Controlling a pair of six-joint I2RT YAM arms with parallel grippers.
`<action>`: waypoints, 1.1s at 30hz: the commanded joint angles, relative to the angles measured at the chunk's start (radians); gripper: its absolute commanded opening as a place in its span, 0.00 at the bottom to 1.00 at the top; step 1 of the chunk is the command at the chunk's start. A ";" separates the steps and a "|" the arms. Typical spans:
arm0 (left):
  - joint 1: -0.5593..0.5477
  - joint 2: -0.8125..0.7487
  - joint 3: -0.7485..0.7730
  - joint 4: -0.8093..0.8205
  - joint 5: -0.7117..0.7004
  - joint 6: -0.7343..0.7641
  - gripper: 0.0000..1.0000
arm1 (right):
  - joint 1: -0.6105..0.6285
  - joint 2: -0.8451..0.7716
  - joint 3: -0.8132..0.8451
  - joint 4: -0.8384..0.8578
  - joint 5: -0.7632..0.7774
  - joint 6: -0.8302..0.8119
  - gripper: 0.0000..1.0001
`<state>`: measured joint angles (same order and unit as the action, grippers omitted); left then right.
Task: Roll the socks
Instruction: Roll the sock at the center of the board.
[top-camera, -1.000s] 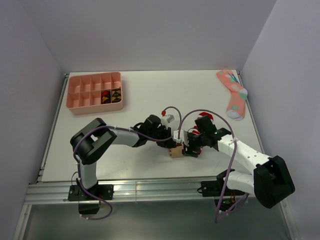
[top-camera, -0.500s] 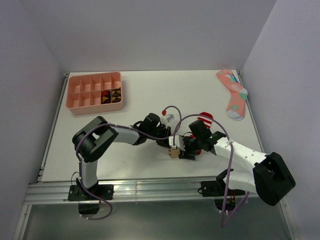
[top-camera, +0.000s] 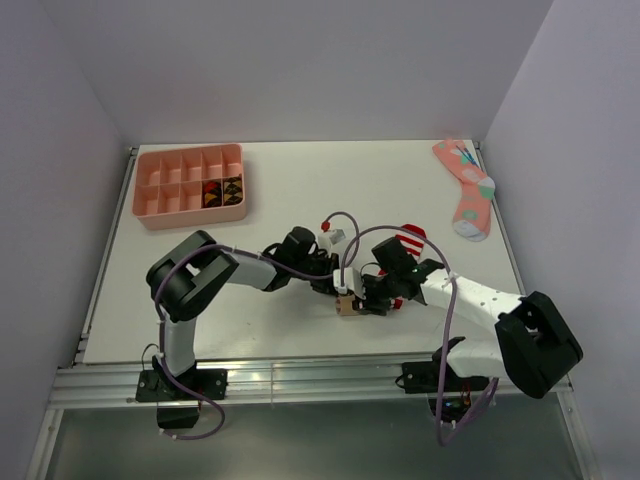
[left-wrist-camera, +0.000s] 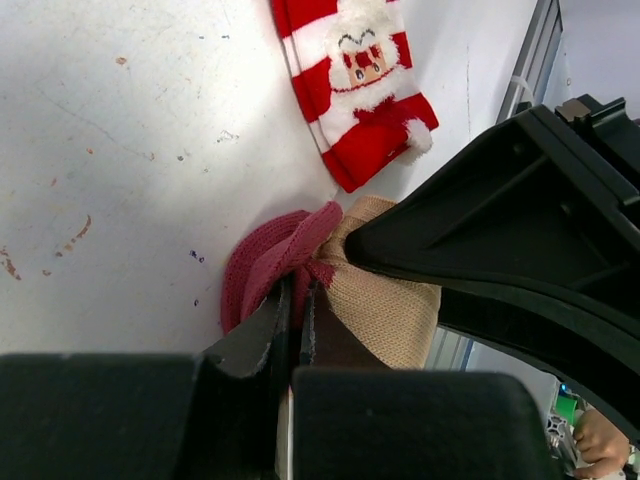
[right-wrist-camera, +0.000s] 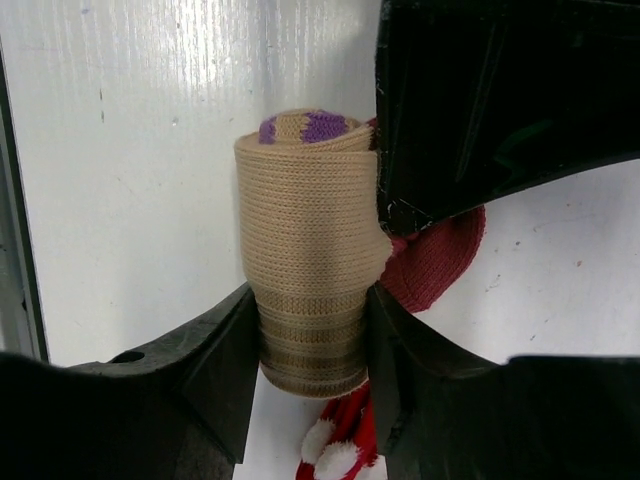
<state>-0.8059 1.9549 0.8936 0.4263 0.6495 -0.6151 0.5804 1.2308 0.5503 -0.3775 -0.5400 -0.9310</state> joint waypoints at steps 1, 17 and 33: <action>-0.016 0.062 -0.100 -0.201 -0.037 0.015 0.00 | 0.009 0.058 0.034 -0.001 -0.015 0.032 0.42; -0.059 -0.227 -0.258 -0.049 -0.339 -0.129 0.22 | -0.033 0.268 0.214 -0.239 -0.106 0.029 0.37; -0.088 -0.424 -0.413 0.068 -0.645 -0.207 0.48 | -0.033 0.337 0.229 -0.273 -0.075 0.032 0.36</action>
<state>-0.8852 1.5784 0.5098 0.4969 0.1005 -0.8188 0.5598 1.5265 0.7879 -0.5751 -0.7250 -0.9119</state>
